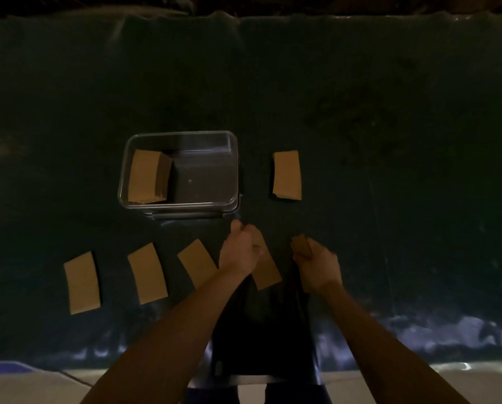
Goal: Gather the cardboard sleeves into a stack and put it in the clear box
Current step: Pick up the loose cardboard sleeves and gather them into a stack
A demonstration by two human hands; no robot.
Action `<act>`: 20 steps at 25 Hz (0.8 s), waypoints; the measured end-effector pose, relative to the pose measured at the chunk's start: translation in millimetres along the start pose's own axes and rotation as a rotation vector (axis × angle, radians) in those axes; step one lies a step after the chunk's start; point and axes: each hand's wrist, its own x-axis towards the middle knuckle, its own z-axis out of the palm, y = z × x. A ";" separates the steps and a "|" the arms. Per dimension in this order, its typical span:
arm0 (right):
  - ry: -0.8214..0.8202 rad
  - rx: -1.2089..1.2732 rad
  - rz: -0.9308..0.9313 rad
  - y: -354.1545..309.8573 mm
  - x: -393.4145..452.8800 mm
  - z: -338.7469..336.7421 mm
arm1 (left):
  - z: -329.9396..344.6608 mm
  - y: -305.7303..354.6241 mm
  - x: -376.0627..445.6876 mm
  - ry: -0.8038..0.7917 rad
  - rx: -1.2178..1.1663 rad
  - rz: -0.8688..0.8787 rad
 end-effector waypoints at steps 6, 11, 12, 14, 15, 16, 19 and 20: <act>-0.429 0.711 0.067 -41.3 -10.8 -16.5 | -39.9 -10.1 -7.4 -0.316 -0.781 -0.090; -0.711 0.731 0.243 -78.6 -33.1 -7.5 | -54.1 -13.9 -24.1 -0.171 -0.948 -0.074; -0.722 0.761 0.220 -83.6 -36.3 -2.7 | -54.2 -15.7 -26.9 -0.108 -0.954 -0.068; -0.720 0.803 0.180 -91.6 -42.2 4.9 | -52.9 -21.3 -31.7 -0.005 -0.870 -0.027; -0.715 0.808 0.168 -94.2 -44.2 6.8 | -51.1 -24.4 -32.5 0.040 -0.782 -0.004; -0.710 0.800 0.164 -95.7 -45.3 8.0 | -49.1 -27.6 -32.9 0.080 -0.692 0.019; -0.710 0.744 0.181 -95.2 -46.8 13.4 | -45.1 -39.2 -33.4 0.160 -0.498 0.132; -0.683 0.733 0.181 -94.4 -47.3 15.7 | -45.3 -47.6 -33.3 0.202 -0.360 0.141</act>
